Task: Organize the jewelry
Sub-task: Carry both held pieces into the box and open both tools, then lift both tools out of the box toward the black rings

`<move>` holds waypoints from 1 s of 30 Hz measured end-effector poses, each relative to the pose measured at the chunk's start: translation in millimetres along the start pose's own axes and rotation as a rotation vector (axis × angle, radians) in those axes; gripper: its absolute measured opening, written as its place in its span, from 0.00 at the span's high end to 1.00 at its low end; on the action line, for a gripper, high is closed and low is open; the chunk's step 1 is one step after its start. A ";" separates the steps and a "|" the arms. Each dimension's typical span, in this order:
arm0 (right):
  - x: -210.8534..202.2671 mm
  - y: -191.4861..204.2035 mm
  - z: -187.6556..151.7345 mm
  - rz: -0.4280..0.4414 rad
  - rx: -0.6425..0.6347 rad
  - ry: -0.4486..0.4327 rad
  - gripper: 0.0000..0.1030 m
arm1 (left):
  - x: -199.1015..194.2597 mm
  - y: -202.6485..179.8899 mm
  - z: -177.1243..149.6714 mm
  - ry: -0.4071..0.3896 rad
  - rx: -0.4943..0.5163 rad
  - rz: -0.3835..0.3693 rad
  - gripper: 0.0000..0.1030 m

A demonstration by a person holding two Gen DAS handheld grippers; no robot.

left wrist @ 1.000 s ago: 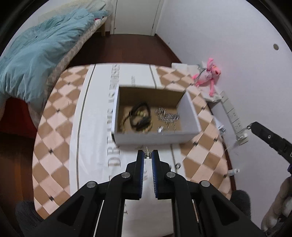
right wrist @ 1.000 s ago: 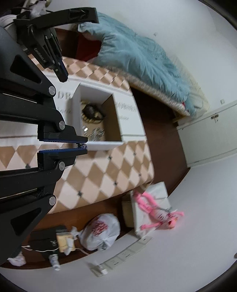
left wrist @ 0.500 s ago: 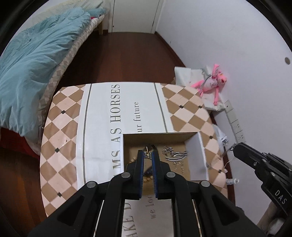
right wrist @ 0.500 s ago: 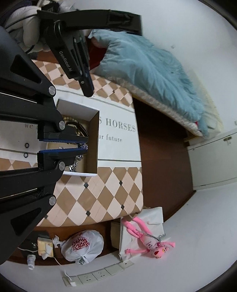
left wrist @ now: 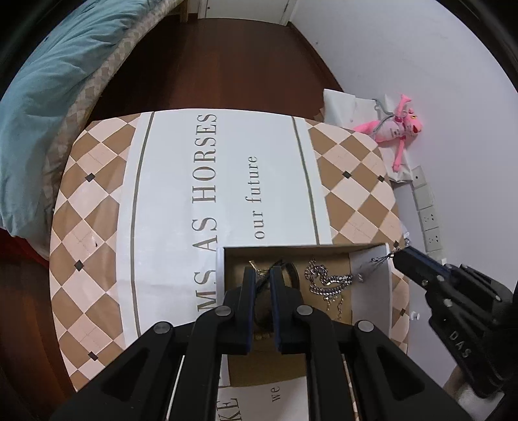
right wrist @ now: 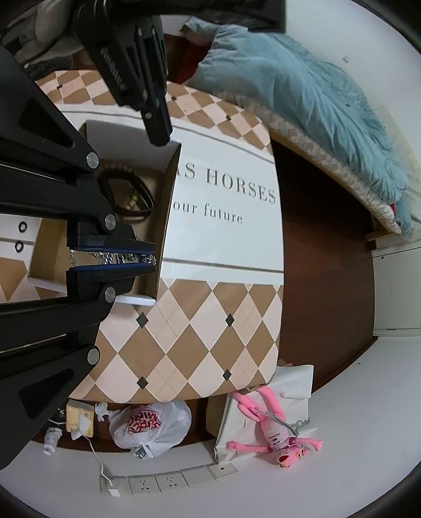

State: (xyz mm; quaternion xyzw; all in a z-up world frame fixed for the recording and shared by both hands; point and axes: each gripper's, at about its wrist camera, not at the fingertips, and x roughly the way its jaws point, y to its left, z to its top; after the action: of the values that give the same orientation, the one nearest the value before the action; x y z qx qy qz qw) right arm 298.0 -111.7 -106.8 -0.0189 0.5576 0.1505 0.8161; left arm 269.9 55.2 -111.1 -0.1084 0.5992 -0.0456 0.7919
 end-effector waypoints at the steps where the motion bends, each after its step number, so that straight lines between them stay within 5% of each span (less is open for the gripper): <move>1: 3.7 -1.4 1.6 0.007 0.004 0.019 0.94 | 0.6 0.3 2.2 0.004 -0.005 0.011 0.92; 5: 11.7 -8.6 4.1 -0.022 0.017 0.050 0.93 | -3.1 2.4 8.1 -0.017 -0.016 0.059 0.83; 7: 11.0 -11.8 2.7 -0.028 0.025 0.050 0.85 | -8.0 2.3 9.1 -0.049 -0.003 0.106 0.62; 8: 9.7 -14.0 1.6 -0.021 0.033 0.048 0.79 | -10.2 3.2 9.0 -0.063 -0.002 0.117 0.43; 9: 8.4 -15.6 0.8 -0.016 0.039 0.046 0.66 | -12.7 4.5 8.8 -0.077 -0.004 0.132 0.26; 10: 6.9 -16.8 0.4 -0.010 0.046 0.042 0.57 | -14.5 6.2 8.6 -0.087 -0.004 0.139 0.22; 14: -1.2 -18.6 -7.3 -0.008 0.059 0.019 0.51 | -22.1 8.6 0.2 -0.133 0.000 0.184 0.10; 16: -3.2 -16.0 -13.4 -0.038 0.051 0.012 0.23 | -24.6 8.5 -5.9 -0.158 0.003 0.204 0.06; 18: -4.3 -13.6 -23.1 -0.070 0.043 0.009 0.06 | -27.1 8.0 -14.1 -0.184 0.005 0.219 0.06; 30: -11.1 -10.3 -71.8 -0.187 0.042 -0.007 0.05 | -24.9 6.6 -69.8 -0.227 -0.007 0.238 0.03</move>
State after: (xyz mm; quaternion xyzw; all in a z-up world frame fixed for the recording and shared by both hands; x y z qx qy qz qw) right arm 232.1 -138.3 -125.2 -0.0532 0.5536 0.0622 0.8287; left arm 195.7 58.5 -107.3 -0.0439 0.5147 0.0633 0.8539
